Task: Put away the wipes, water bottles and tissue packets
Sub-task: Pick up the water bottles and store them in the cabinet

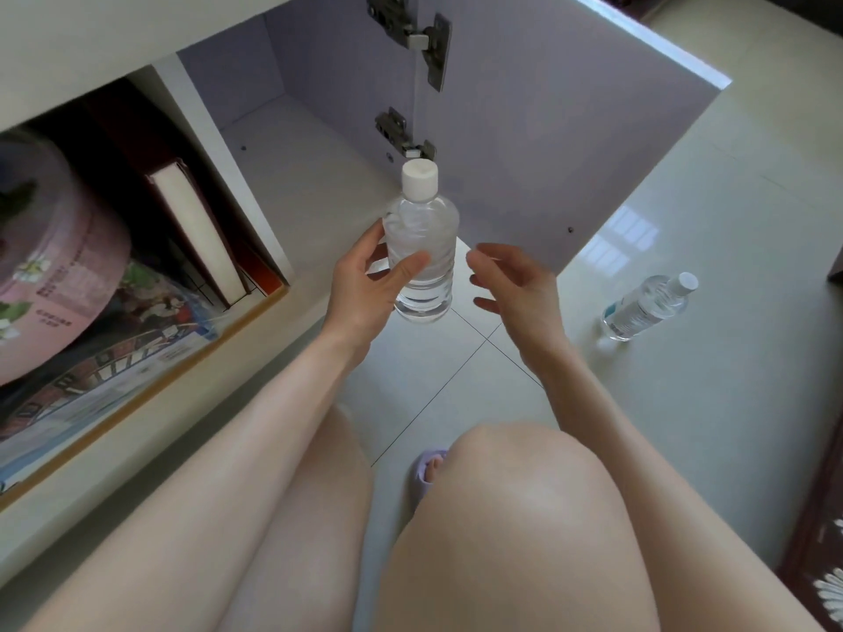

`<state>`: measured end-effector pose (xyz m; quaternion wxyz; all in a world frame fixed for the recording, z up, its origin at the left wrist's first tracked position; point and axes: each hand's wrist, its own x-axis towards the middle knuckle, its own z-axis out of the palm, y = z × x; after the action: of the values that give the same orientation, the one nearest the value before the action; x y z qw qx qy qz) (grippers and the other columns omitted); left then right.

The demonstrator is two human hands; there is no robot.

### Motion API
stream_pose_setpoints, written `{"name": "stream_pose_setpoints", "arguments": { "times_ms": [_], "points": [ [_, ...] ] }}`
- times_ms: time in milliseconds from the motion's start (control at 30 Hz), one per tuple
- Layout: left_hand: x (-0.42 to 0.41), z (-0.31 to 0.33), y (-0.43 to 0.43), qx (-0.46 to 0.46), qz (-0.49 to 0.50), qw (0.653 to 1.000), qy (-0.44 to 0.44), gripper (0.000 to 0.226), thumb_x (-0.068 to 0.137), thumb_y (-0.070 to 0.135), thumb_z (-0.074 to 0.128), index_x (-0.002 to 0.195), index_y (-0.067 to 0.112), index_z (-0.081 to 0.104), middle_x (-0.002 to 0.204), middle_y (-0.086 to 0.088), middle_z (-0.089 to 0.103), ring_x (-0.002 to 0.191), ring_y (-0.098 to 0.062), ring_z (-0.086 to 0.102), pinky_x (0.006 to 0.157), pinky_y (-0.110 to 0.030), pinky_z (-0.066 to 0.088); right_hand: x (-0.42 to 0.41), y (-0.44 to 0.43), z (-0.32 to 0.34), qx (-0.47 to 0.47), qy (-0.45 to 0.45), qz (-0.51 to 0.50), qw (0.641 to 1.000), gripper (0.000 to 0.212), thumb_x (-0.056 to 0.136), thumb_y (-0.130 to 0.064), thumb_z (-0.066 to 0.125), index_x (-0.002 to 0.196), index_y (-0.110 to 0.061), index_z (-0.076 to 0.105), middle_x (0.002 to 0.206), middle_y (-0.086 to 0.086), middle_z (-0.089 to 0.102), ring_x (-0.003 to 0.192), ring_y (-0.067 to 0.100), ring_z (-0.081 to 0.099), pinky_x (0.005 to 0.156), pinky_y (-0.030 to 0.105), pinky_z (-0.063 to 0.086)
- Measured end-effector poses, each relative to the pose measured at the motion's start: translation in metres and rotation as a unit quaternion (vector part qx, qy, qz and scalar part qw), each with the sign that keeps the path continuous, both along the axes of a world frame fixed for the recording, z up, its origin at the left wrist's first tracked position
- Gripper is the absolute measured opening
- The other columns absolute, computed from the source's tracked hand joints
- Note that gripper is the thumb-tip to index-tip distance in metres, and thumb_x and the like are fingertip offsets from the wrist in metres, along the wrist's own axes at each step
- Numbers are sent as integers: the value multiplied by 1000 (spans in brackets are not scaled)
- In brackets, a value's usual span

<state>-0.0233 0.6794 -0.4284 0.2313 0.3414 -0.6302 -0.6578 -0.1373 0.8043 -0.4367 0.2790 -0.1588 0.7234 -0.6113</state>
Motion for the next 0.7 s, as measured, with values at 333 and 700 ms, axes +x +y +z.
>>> {"name": "stream_pose_setpoints", "arguments": {
  "times_ms": [333, 700],
  "points": [
    [-12, -19, -58, -12, 67, 997, 23, 50, 85, 27, 72, 132, 27, 54, 126, 7, 62, 117, -13, 58, 97, -51, 50, -22, -97, -13, -22, -71, 148, 986, 16, 88, -43, 64, 104, -42, 65, 100, -20, 73, 96, 2, 69, 69, 18, 57],
    [-50, -39, -112, -21, 194, 977, 87, 50, 88, 12, 68, 132, 13, 45, 124, -7, 62, 108, -13, 64, 91, -31, 54, -48, -183, -30, -63, -97, 171, 978, 31, 88, -40, 66, 115, -24, 69, 109, -6, 74, 100, 6, 69, 80, 21, 55]
  ]
}}
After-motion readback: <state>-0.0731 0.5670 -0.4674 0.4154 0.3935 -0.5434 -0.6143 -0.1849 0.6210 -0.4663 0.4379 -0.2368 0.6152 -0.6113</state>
